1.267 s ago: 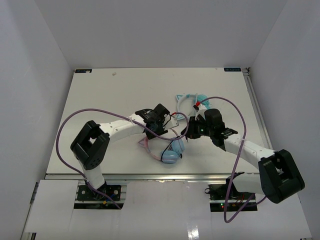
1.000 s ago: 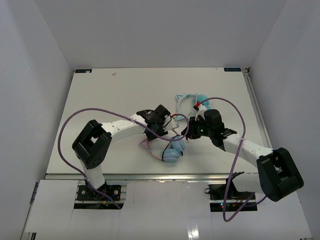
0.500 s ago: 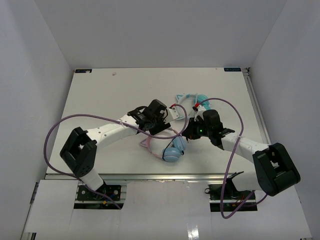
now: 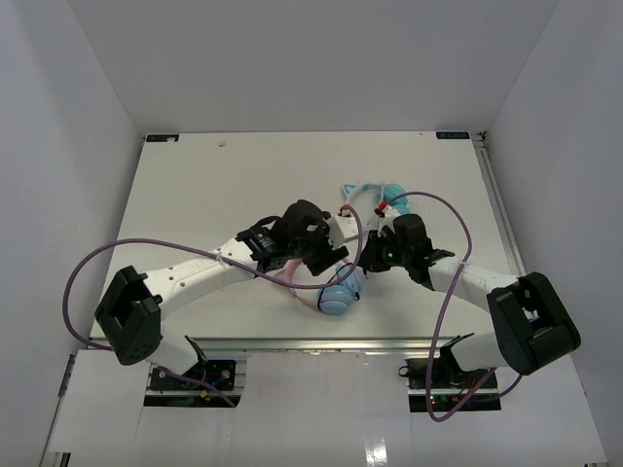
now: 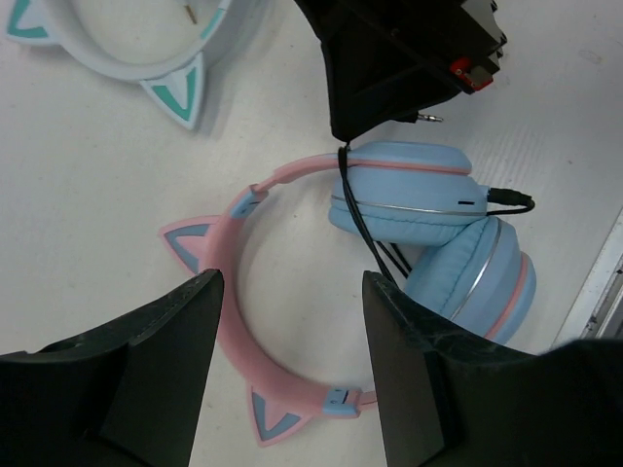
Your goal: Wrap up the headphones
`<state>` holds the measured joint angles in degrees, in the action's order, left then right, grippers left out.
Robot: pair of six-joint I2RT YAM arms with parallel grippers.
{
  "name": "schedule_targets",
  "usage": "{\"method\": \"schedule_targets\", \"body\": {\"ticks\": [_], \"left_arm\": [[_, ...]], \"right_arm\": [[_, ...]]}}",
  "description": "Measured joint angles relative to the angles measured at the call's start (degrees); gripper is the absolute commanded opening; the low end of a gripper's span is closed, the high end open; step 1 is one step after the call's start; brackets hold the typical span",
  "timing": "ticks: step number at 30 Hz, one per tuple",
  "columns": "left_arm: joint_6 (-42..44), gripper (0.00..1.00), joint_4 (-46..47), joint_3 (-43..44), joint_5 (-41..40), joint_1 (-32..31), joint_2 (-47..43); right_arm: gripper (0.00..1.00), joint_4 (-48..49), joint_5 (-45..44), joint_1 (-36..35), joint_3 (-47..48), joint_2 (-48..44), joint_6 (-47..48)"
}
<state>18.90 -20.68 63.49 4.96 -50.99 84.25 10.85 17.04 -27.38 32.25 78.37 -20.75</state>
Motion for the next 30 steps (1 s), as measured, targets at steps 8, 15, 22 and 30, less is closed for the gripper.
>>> {"method": "schedule_targets", "body": {"ticks": [8, 15, 22, 30], "left_arm": [[-2.5, 0.68, 3.3, 0.8, 2.1, -0.6, 9.3], [-3.2, 0.68, 4.7, 4.5, 1.4, -2.5, 15.7], [-3.1, 0.66, 6.0, 7.5, 0.3, -5.0, 18.9], [-2.5, 0.66, 7.9, 8.0, -0.9, -7.1, 19.8]], "right_arm": [[0.08, 0.0, -1.3, 0.1, -0.6, -0.7, 0.0], [0.08, 0.0, -3.2, 0.7, -2.1, -2.3, 0.2], [0.08, -1.0, -7.5, 1.8, -4.0, -6.0, 0.3], [0.17, -2.3, -9.5, 3.8, -4.0, -6.9, 0.1]]}}
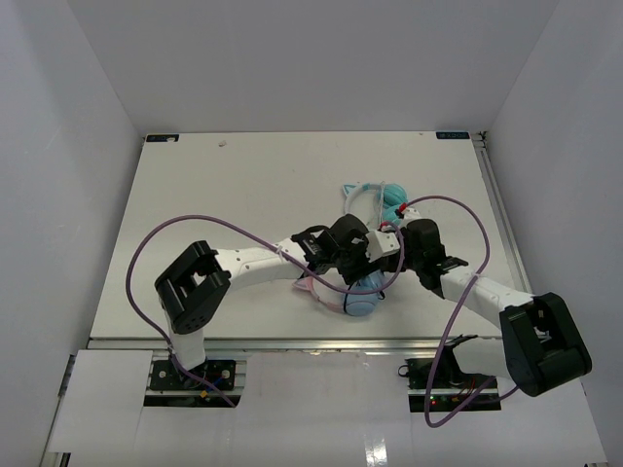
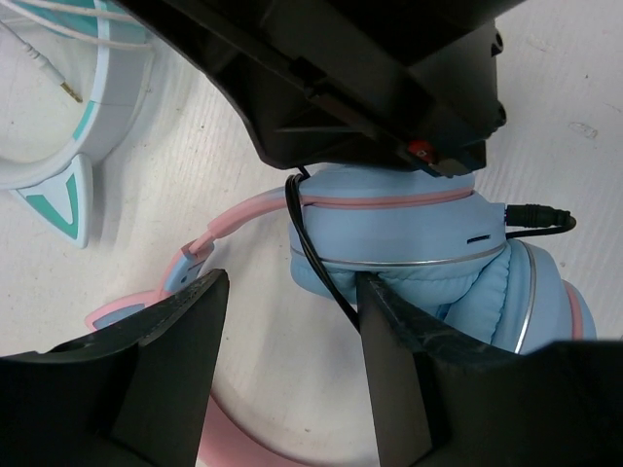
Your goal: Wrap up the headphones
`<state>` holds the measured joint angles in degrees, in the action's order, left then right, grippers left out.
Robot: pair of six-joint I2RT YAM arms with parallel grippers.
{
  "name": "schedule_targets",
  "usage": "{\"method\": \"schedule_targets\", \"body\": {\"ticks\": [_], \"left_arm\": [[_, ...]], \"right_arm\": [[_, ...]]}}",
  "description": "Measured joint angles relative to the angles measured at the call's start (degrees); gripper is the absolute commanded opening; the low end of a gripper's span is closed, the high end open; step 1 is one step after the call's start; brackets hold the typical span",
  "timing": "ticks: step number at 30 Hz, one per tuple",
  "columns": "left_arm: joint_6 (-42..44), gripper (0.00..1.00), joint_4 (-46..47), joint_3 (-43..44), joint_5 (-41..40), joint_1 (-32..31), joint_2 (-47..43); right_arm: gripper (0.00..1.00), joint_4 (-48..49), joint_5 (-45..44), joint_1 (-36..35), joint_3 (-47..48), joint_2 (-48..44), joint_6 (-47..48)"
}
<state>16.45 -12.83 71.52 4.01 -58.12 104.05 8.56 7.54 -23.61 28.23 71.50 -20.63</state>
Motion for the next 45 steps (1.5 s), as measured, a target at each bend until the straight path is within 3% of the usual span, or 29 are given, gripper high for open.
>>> {"method": "schedule_targets", "body": {"ticks": [4, 15, 18, 21, 25, 28, 31, 36, 45], "left_arm": [[0.0, 0.66, 0.5, 1.1, -0.1, -0.5, 1.2], [-1.3, 0.74, 0.8, 1.9, -2.3, -0.9, 1.7], [-2.4, 0.97, 0.6, 2.2, -3.8, -0.9, 1.5], [-3.8, 0.98, -0.1, 2.3, -5.8, -0.9, 0.1], [-5.6, 0.98, -0.7, 2.3, -7.6, -0.9, -4.0], [-7.9, 0.98, -1.0, 2.4, -10.0, -0.9, -8.1], [-11.0, 0.98, -2.5, 2.8, -12.7, -0.9, -12.3], [-18.2, 0.98, -5.5, 3.0, -17.3, -0.5, -18.2], [-30.5, 0.98, -4.3, -10.0, -20.0, -0.1, -28.2]], "right_arm": [[0.28, -0.2, -0.7, 1.6, 0.3, 0.1, -0.3], [0.37, -3.0, -3.4, 2.2, 5.1, 0.8, -0.3], [0.39, -4.6, -4.6, 2.4, 6.8, 0.8, -0.3], [0.39, -7.1, -5.4, 3.1, 8.1, 0.7, -0.4], [0.34, -11.1, -6.2, 4.3, 10.0, 0.6, -0.4], [0.16, -13.5, -7.5, 4.6, 10.9, -0.5, -0.9], [0.08, -15.9, -8.9, 4.8, 11.0, -2.8, -1.7], [0.08, -16.2, -10.4, 4.9, 5.2, -10.4, -3.6], [0.08, -15.6, -9.9, 4.0, -5.0, -14.2, -5.9]]}}
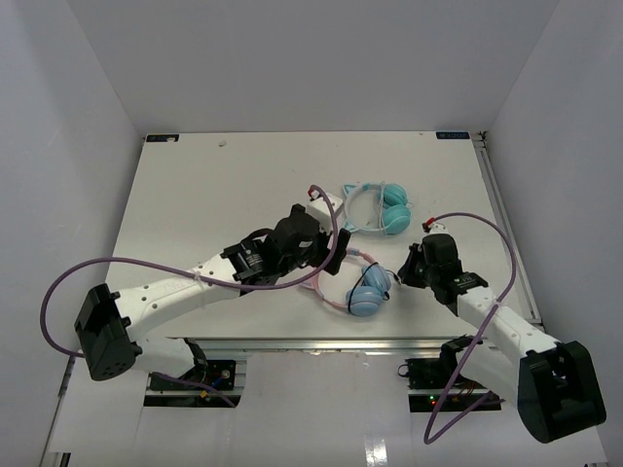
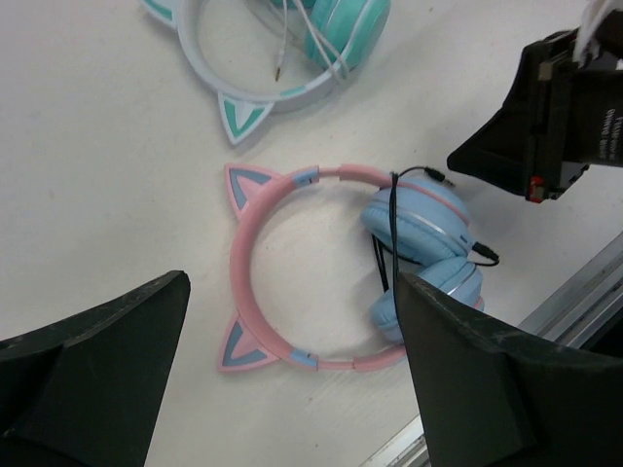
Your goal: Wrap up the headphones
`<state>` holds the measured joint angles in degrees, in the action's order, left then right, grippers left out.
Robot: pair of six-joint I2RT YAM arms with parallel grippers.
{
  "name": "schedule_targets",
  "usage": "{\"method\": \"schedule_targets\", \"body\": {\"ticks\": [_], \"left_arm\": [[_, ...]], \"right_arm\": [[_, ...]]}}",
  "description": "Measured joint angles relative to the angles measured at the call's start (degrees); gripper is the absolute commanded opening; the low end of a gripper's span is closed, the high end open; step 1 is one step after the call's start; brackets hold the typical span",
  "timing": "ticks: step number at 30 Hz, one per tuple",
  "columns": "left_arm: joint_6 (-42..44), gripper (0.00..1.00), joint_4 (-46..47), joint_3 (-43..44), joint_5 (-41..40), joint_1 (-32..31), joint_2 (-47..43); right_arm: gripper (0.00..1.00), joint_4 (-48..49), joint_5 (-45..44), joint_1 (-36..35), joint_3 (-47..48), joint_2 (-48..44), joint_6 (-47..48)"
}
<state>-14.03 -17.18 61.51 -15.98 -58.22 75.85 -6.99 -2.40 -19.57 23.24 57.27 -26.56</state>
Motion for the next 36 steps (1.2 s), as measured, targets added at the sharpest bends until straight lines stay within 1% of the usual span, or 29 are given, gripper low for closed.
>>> {"method": "schedule_targets", "body": {"ticks": [2, 5, 12, 17, 22, 25, 30, 32, 34, 36], "left_arm": [[-2.4, 0.98, 0.0, -2.4, -0.8, 0.0, 0.1], [-4.7, 0.98, 1.0, -6.6, -2.9, 0.1, -0.5], [-7.6, 0.98, 8.1, -18.0, -8.0, 0.4, -8.2], [-8.0, 0.98, 14.8, -25.3, -10.3, 0.7, -12.2], [-7.4, 0.98, 17.2, -27.1, -10.9, 0.8, -11.9], [-6.9, 0.98, 20.2, -28.5, -11.0, 0.8, -11.8], [-5.2, 0.98, 21.7, -31.0, -11.0, 0.8, -12.1], [-4.6, 0.98, 22.0, -31.1, -11.2, 0.8, -12.2], [-4.2, 0.98, 22.4, -31.1, -11.1, 0.8, -12.4], [-4.0, 0.98, 22.5, -31.1, -11.0, 0.8, -12.9]], "right_arm": [[0.08, 1.1, 0.0, -0.7, -1.3, 0.2, -0.3], [0.08, 2.8, 0.2, -1.3, -2.3, 2.9, -0.5], [0.08, 9.7, 0.4, -1.5, -2.6, 8.7, -1.2], [0.08, 13.6, -0.6, -1.6, 0.6, 15.1, -1.4], [0.08, 13.4, -1.9, -1.8, 7.4, 22.7, -0.2], [0.13, 11.2, -3.8, -1.9, 12.4, 26.4, 1.3], [0.24, 3.2, -8.5, -1.9, 16.6, 24.1, 2.6], [0.31, -1.7, -10.0, -1.9, 19.1, 22.4, 3.3], [0.39, -7.9, -11.2, -1.9, 22.9, 20.1, 4.3], [0.48, -11.9, -12.2, -1.9, 27.1, 18.1, 5.2]]}}
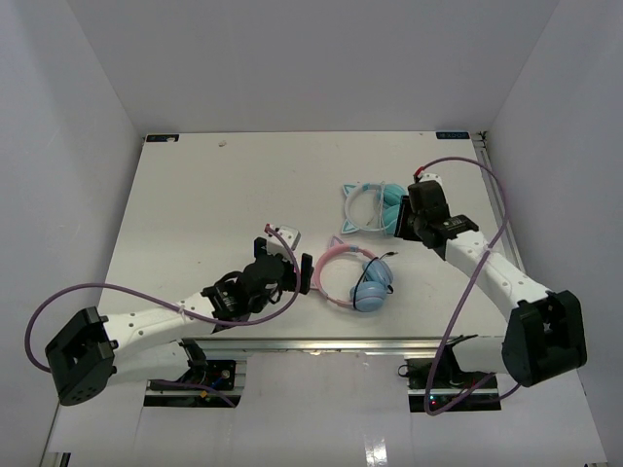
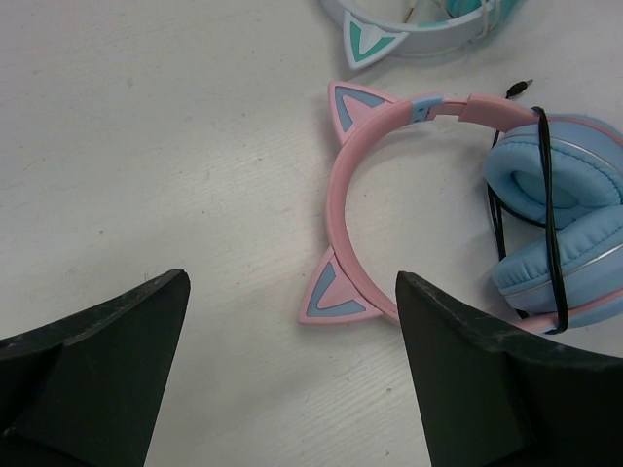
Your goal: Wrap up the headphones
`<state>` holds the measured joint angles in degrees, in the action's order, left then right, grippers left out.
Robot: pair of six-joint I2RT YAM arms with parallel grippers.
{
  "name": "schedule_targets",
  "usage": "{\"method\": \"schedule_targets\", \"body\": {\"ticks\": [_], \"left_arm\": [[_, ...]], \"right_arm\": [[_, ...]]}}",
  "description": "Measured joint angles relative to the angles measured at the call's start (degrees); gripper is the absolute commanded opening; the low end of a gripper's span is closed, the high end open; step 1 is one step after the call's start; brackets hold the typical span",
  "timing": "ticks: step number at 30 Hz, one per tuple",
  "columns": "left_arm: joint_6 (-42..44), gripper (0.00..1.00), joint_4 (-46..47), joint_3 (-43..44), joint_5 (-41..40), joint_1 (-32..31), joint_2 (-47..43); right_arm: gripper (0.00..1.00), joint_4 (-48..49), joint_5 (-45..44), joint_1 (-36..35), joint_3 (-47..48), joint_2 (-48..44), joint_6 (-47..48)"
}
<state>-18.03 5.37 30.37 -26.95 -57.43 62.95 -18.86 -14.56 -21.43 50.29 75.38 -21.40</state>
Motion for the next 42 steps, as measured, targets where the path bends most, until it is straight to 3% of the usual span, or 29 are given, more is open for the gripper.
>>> {"method": "schedule_targets", "body": {"ticks": [2, 5, 7, 9, 14, 20, 26, 42], "left_arm": [[0.5, 0.98, 0.4, -0.2, 0.3, 0.0, -0.9], [1.5, 0.98, 1.5, -1.9, 1.2, 0.0, -3.9], [2.1, 0.98, 2.4, -3.1, 1.9, 0.0, -5.8], [2.4, 0.98, 2.9, -3.7, 2.4, 0.0, -7.0], [2.9, 0.98, 4.7, -5.2, 4.1, 0.0, -10.6], [3.2, 0.98, 7.4, -10.3, 6.6, 0.0, -25.9], [3.7, 0.98, 10.1, -12.2, 6.4, 0.0, -34.5], [4.5, 0.98, 10.1, -12.8, 5.5, 0.0, -33.2]], "right_arm": [[0.59, -2.8, -0.4, 0.0, 3.2, -2.1, 1.2], [0.88, -5.0, 0.0, 0.0, 4.4, -6.4, 2.8], [0.97, -5.4, 1.4, 0.0, 3.4, -9.8, 3.7], [0.9, -4.9, 3.0, -0.1, 0.8, -14.0, 3.8], [0.9, -3.3, 5.8, -0.4, -8.2, -28.0, 3.6], [0.9, -0.7, 6.6, -0.5, -14.9, -40.7, 2.4], [0.9, 0.3, 6.6, -0.5, -15.2, -41.8, 1.9], [0.9, 1.4, 5.7, -0.5, -16.6, -45.0, 1.9]]}}
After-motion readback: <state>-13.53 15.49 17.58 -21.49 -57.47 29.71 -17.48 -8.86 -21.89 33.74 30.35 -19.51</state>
